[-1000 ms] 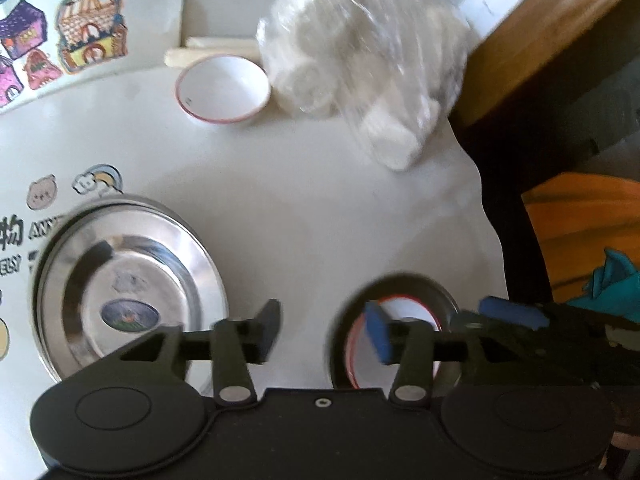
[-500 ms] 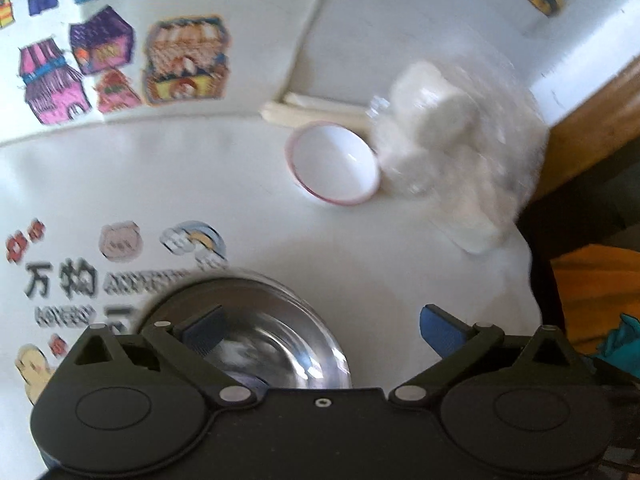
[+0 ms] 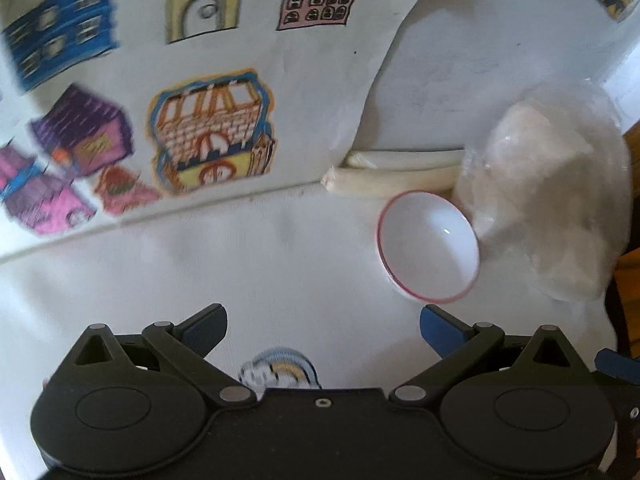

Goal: Organize plates and bowls
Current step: 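Move both tools to the second red-rimmed white bowl beside the plastic bag, then close both grippers on the second red-rimmed bowl rim and lift it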

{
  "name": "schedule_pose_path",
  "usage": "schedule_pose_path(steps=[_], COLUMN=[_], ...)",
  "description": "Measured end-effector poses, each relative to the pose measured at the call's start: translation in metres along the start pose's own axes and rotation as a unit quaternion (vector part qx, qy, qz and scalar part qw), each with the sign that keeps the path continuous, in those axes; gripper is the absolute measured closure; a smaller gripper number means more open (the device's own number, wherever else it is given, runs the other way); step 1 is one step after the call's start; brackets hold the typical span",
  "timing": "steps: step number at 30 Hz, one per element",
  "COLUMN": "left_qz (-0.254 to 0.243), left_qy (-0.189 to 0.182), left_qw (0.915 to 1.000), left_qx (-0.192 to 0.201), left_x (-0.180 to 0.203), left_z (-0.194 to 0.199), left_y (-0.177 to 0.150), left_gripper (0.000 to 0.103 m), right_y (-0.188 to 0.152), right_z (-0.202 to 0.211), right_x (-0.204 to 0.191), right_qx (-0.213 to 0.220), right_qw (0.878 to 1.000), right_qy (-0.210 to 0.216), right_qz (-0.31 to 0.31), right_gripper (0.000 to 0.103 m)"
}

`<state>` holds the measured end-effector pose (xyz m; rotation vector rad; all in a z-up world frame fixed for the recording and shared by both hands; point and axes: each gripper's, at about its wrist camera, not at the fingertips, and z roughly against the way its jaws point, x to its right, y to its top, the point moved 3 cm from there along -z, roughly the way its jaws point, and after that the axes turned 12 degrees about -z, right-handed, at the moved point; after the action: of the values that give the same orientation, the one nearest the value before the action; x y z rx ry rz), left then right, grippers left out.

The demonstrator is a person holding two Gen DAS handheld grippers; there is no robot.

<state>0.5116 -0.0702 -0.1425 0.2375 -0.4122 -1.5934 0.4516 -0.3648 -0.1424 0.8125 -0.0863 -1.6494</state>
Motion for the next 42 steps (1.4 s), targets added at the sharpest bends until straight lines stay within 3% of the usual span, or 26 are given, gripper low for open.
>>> schedule_pose_path(steps=[13,22,26,31,36,42], left_qz=[-0.075,-0.103,-0.104,-0.088,-0.082,-0.073], left_qy=[-0.015,-0.013,-0.021,-0.047,-0.079,-0.093], left_qw=[0.997,0.9945,0.9943,0.995,0.9935,0.993], left_qx=[-0.014,-0.016,-0.011,-0.007,-0.004,-0.006], left_x=[-0.002,0.008,0.012,0.011,0.009,0.018], left_z=[-0.048,-0.054,-0.055,-0.053,-0.05,-0.052], left_y=[0.045,0.05,0.05,0.049,0.038,0.034], left_gripper=[0.001,0.001,0.012,0.026,0.052,0.07], right_y=[0.009,0.019,0.021,0.022,0.022,0.022], right_z=[-0.056,-0.084,-0.093,-0.101,-0.106,-0.11], right_x=[-0.01,-0.015,-0.018,-0.021,-0.02,-0.023], right_qx=[0.005,0.005,-0.001,-0.009,-0.024,-0.032], right_qw=[0.999,0.999,0.999,0.999,0.999,0.999], right_qy=[-0.03,-0.025,-0.026,-0.029,-0.025,-0.016], right_qz=[-0.027,-0.039,-0.038,-0.033,-0.037,-0.036], right_gripper=[0.001,0.012,0.021,0.04,0.052,0.063])
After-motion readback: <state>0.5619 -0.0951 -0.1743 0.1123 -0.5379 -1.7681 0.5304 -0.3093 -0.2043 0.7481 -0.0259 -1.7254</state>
